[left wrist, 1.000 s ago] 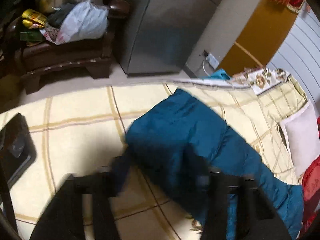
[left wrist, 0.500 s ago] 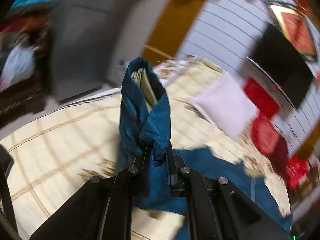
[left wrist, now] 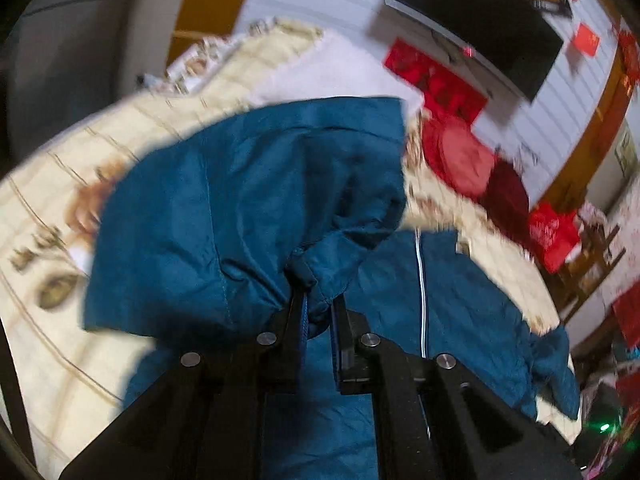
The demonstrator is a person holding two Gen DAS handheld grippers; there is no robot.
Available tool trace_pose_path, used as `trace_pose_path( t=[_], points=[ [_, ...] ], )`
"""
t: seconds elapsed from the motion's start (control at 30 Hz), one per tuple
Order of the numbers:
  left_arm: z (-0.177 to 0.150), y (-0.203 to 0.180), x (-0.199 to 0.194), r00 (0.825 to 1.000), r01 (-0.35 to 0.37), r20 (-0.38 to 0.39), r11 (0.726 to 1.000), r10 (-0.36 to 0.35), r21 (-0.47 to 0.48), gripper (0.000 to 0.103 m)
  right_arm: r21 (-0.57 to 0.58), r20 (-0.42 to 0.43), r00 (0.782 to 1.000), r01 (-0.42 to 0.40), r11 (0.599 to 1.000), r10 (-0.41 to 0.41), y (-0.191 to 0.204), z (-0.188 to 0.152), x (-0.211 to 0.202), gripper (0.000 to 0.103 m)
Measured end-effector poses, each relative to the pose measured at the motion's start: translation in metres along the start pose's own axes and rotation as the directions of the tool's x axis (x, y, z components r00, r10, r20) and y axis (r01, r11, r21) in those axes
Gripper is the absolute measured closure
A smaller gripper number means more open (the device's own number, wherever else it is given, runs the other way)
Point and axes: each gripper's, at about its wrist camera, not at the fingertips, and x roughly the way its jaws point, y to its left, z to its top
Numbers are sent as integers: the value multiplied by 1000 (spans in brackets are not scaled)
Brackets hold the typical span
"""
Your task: Fold large clothes
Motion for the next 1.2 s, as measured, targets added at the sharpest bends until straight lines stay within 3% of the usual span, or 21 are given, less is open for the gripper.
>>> trace_pose_path(
  t=[0.2, 0.3, 0.47, 0.53, 0.7, 0.77, 0.83, 1.03, 1.13, 1.17, 1.2],
  points=[
    [-40, -18, 59, 987, -3, -162, 1000, 4, 9, 103, 83, -43, 998, -39, 996, 43, -23, -9, 16, 0],
    [-49, -24, 65, 972, -19, -232, 997, 37, 77, 103, 110, -48, 994, -90, 990, 95, -26, -12, 19, 0],
    [-51, -26, 21, 975, 67, -219, 989, -36, 134, 99, 136, -29, 984, -169, 976, 174, -19, -5, 17, 0],
    [-49, -20, -4, 978, 84, -198, 988, -58, 129, 75, 163, -17, 975, -215, 963, 221, -15, 0, 16, 0],
    [-43, -2, -43, 993, 71, -100, 987, -57, 143, 59, 174, 12, 947, -317, 932, 320, 10, 13, 24, 0],
    [-41, 11, -45, 992, 70, -114, 988, -55, 134, 59, 195, 12, 935, -350, 916, 354, 20, 17, 30, 0],
    [-37, 31, -48, 994, 63, -98, 996, -57, 64, 59, 209, 23, 926, -372, 904, 376, 29, 21, 32, 0],
    [-24, 75, -42, 995, -91, -50, 996, 90, -25, 59, 115, 28, 913, -407, 906, 407, 76, 46, 50, 0],
    [-23, 92, -34, 992, -111, -62, 991, 106, -76, 59, 121, -8, 904, -422, 898, 426, 96, 59, 80, 1],
    [-22, 97, -31, 992, -108, -68, 990, 102, -93, 59, 130, -11, 898, -435, 891, 440, 102, 62, 91, 5],
    [-20, 100, -30, 992, -111, -70, 988, 104, -108, 59, 138, -14, 887, -455, 880, 462, 105, 65, 100, 27]
  ],
)
